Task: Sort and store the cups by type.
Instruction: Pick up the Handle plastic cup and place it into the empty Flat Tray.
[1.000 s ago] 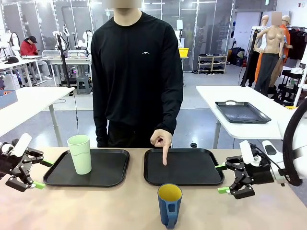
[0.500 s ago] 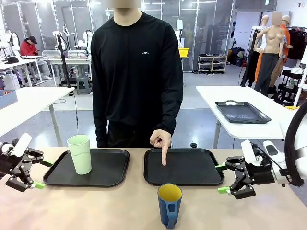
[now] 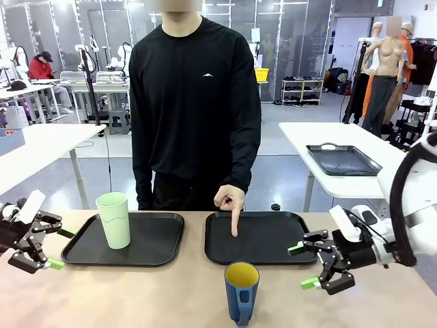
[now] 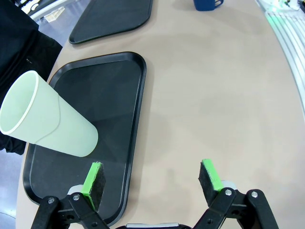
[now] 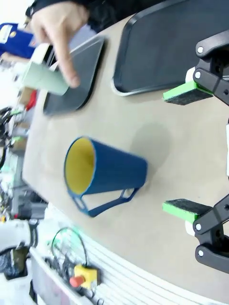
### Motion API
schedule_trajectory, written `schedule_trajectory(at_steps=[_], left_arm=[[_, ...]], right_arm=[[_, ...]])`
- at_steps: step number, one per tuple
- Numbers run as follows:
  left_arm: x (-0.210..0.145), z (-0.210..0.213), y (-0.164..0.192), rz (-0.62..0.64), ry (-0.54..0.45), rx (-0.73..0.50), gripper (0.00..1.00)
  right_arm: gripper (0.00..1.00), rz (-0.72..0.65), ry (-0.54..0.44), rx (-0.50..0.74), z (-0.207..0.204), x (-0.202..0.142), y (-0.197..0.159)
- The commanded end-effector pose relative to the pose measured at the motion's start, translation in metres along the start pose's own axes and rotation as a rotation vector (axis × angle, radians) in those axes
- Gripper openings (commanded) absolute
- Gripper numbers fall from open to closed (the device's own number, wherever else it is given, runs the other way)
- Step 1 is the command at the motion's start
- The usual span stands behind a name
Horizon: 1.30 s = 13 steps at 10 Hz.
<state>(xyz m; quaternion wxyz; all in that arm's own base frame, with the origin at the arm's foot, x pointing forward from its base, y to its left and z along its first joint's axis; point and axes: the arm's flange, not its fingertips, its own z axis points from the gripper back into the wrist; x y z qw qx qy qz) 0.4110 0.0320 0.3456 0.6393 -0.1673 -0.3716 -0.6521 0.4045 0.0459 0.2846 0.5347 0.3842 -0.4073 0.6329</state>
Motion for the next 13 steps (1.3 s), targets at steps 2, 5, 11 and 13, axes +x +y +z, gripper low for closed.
schedule_trajectory(at_steps=[2,5,11,13], left_arm=[[0.0,-0.001,0.0,0.003,-0.007,0.006,1.0],[0.0,-0.001,0.0,0.003,-0.007,0.006,1.0],[0.0,-0.001,0.0,0.003,-0.007,0.006,1.0],[0.0,-0.001,0.0,0.003,-0.007,0.006,1.0]], right_arm=[[1.0,0.009,-0.037,0.06,-0.022,-0.018,-0.018],[1.0,0.007,-0.058,0.083,-0.052,-0.02,-0.027],[1.0,0.002,-0.102,0.143,-0.097,-0.022,-0.022],[1.0,0.003,-0.093,0.173,-0.101,-0.021,-0.014]])
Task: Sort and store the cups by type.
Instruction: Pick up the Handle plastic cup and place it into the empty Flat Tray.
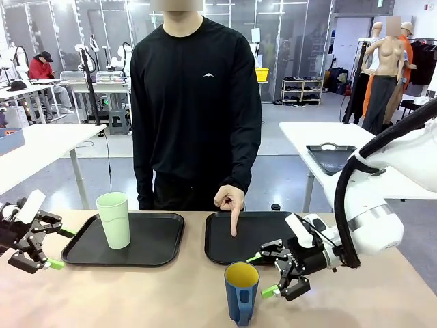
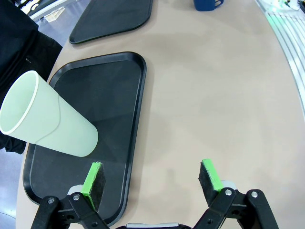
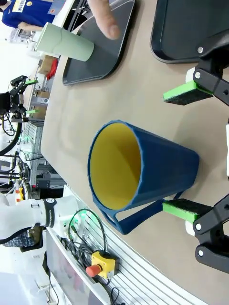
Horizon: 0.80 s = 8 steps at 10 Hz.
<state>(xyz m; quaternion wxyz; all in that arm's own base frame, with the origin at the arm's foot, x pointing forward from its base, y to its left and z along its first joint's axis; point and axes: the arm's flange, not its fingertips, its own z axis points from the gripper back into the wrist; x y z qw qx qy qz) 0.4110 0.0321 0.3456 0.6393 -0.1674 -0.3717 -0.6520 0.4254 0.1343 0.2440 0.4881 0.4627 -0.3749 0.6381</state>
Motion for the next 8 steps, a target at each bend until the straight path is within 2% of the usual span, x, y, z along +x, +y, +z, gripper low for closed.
schedule_trajectory(at_steps=[1,8], left_arm=[[0.0,-0.001,0.0,0.003,-0.007,0.006,1.0],[0.0,-0.001,0.0,0.003,-0.007,0.006,1.0]], right_arm=[[1.0,0.028,0.005,0.007,-0.007,-0.014,0.012],[1.0,0.04,-0.025,0.0,-0.026,-0.018,0.029]])
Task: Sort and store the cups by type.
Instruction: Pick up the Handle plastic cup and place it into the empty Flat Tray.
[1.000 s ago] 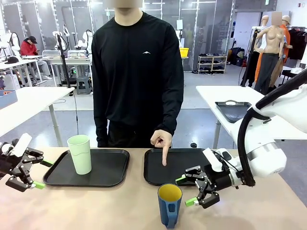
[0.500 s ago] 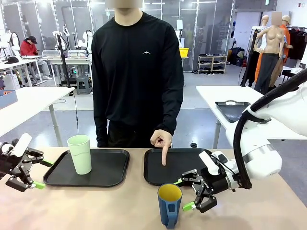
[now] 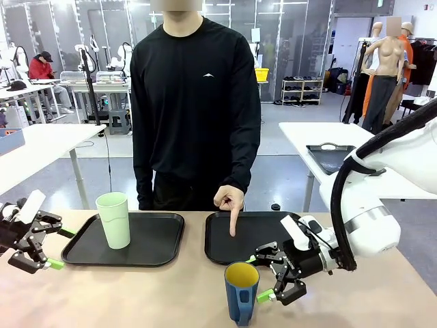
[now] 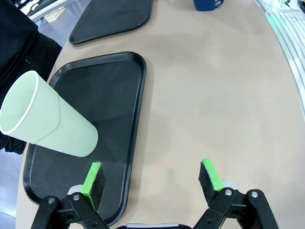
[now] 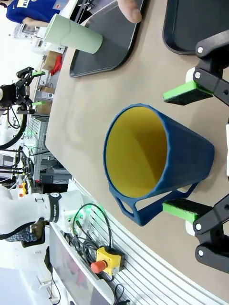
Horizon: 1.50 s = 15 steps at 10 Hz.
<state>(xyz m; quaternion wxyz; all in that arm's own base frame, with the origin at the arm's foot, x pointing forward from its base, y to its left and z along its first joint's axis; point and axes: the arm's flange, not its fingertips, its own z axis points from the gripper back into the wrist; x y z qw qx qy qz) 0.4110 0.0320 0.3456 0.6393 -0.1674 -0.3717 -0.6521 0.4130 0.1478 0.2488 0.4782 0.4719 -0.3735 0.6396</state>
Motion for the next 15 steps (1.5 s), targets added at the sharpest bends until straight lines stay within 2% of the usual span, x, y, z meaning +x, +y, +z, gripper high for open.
schedule_trajectory(at_steps=[1,9,14,15], left_arm=[[0.0,-0.001,0.0,0.003,-0.007,0.006,1.0],[0.0,-0.001,0.0,0.003,-0.007,0.006,1.0],[0.0,-0.001,0.0,0.003,-0.007,0.006,1.0],[0.0,-0.001,0.0,0.003,-0.007,0.006,1.0]], right_arm=[[1.0,0.031,-0.013,-0.021,-0.014,-0.027,0.019],[1.0,-0.017,-0.002,-0.02,-0.037,-0.027,0.0],[1.0,-0.029,-0.037,-0.009,-0.044,-0.026,-0.003],[1.0,-0.029,-0.082,-0.02,-0.043,-0.025,-0.003]])
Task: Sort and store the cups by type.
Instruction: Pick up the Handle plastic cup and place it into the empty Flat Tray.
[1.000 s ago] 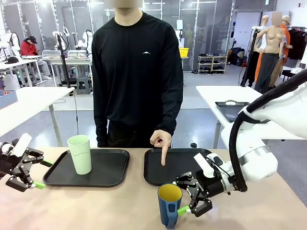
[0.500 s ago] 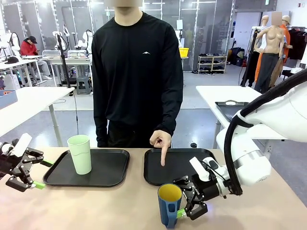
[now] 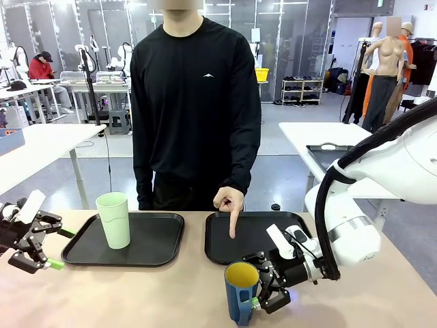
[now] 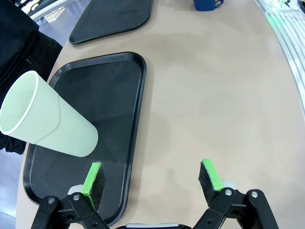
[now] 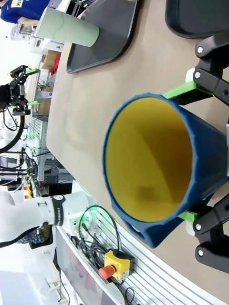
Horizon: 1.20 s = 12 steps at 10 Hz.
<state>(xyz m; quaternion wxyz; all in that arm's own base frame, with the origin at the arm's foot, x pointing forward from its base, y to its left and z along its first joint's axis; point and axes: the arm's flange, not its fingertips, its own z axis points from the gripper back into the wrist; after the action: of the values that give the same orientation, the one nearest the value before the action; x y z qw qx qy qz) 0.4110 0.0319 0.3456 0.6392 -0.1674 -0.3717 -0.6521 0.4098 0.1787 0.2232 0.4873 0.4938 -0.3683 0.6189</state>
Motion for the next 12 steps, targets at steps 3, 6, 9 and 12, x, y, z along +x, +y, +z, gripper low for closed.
schedule_trajectory(at_steps=[3,6,9,12], left_arm=[[0.0,-0.001,0.0,0.003,-0.007,0.006,1.0],[0.0,-0.001,0.0,0.003,-0.007,0.006,1.0],[0.0,-0.001,0.0,0.003,-0.007,0.006,1.0],[0.0,-0.001,0.0,0.003,-0.007,0.006,1.0]], right_arm=[[0.61,0.03,-0.043,-0.011,-0.005,-0.01,0.003],[0.56,0.025,-0.046,0.003,-0.004,-0.012,0.005],[0.22,0.02,-0.045,-0.062,0.004,0.003,0.007],[0.22,0.061,-0.03,-0.102,0.038,0.044,0.008]])
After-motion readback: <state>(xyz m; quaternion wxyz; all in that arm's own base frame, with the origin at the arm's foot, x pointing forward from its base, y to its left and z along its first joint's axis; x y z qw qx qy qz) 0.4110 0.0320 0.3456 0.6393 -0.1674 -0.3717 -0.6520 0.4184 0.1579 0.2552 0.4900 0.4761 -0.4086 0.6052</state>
